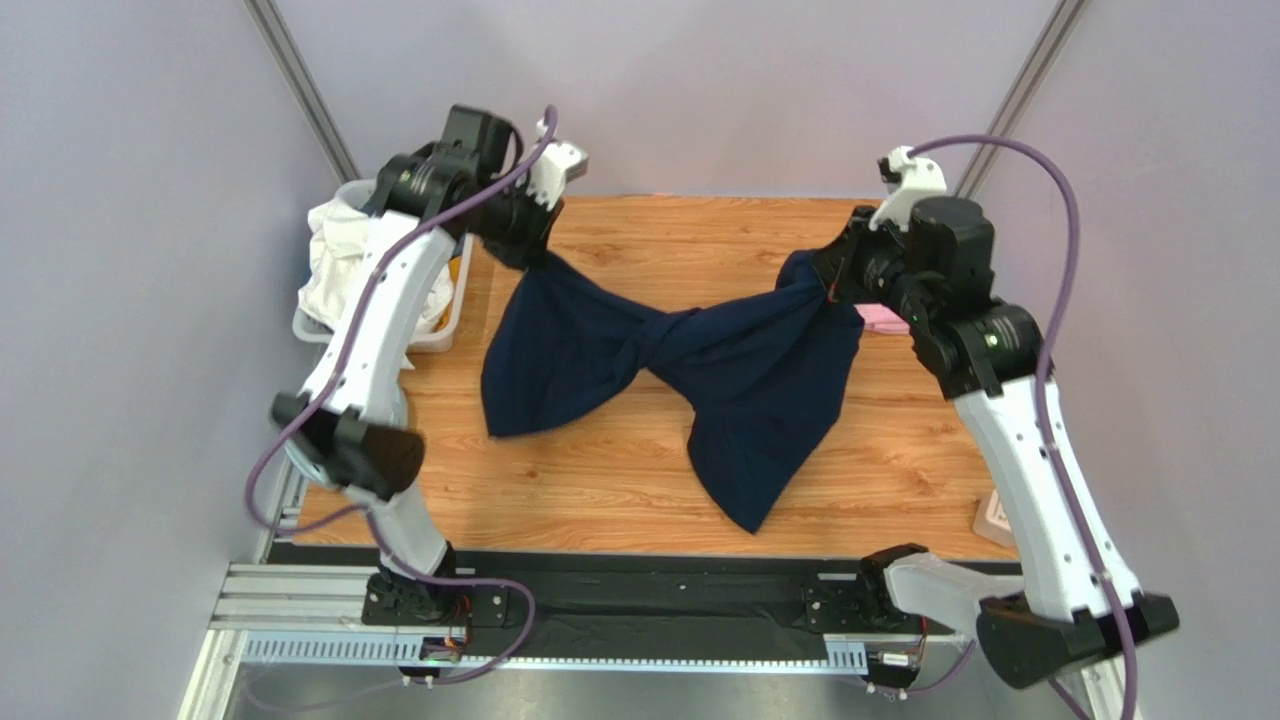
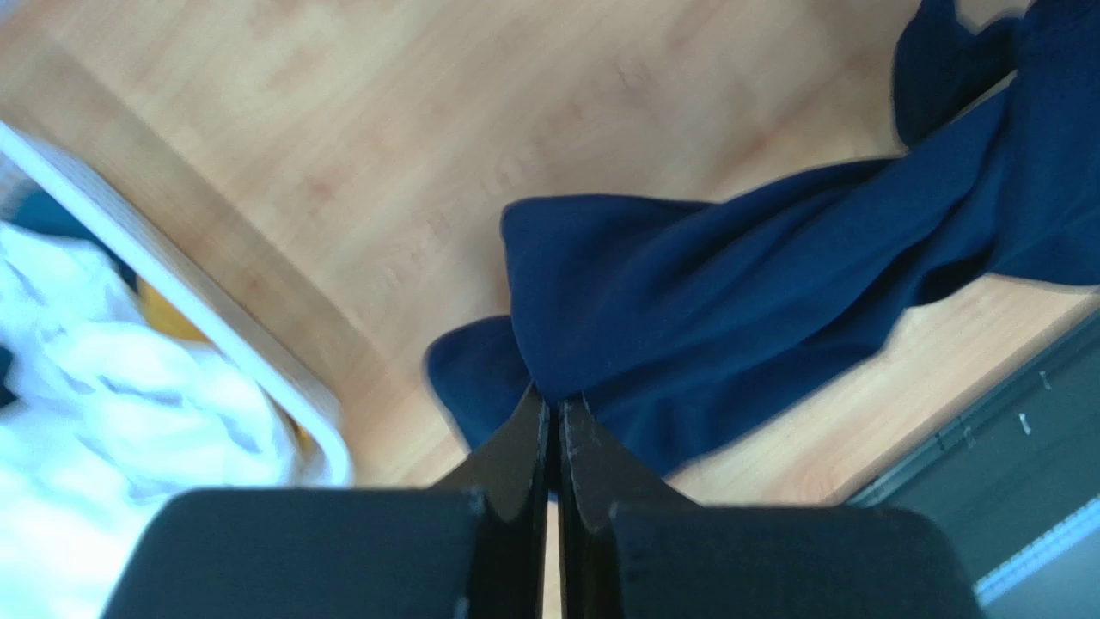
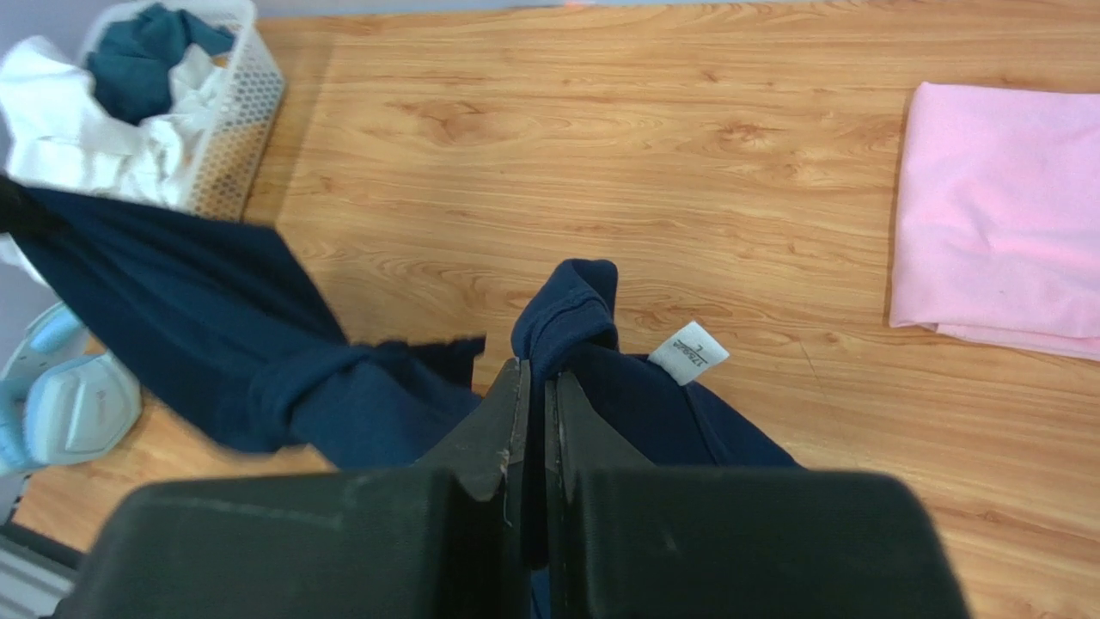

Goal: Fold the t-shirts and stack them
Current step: Flatten out the tshirt

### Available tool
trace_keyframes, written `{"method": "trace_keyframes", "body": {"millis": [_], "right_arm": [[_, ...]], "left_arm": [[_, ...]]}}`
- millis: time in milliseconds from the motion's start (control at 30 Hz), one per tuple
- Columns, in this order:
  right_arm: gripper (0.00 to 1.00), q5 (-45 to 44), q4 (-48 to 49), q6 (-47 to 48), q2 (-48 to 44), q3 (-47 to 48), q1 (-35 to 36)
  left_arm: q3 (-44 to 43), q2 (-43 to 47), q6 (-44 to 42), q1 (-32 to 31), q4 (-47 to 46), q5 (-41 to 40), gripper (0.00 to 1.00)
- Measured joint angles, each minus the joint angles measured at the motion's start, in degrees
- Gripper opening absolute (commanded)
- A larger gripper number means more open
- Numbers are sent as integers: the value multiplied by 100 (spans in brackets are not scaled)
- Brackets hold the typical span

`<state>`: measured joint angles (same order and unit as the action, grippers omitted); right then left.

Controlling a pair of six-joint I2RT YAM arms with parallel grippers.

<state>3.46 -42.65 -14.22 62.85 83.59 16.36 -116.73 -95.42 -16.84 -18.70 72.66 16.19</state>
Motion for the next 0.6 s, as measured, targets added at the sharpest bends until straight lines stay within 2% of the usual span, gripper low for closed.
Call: {"method": "trace_keyframes", "body": {"millis": [167,200,267,300,400,533,600], "right_arm": [[0,0,-35,87,1084,798,-144],[0,2,-22,101,1209,966,-153],[0,4,24,105,1340,1246,-160],[0,11,50,101,1340,1303,-166],[0,70,146,46,1161,1226,-173],[0,260,260,-208,564,234,-170],[0,367,225,-391,138,-636,-136]], "left_arm": [[-3576,-2374,-24,-2,223,-435,0],[-3799,-2492,-42,-2,136,-516,0],[-3338,-2238,-68,0,-22,-612,0],[-2529,-2009,-103,0,-120,-621,0],[-1252,-984,-205,-2,-221,-590,0],[356,37,-372,-7,-278,-444,0],[1084,387,-437,-7,-396,-398,0]]}}
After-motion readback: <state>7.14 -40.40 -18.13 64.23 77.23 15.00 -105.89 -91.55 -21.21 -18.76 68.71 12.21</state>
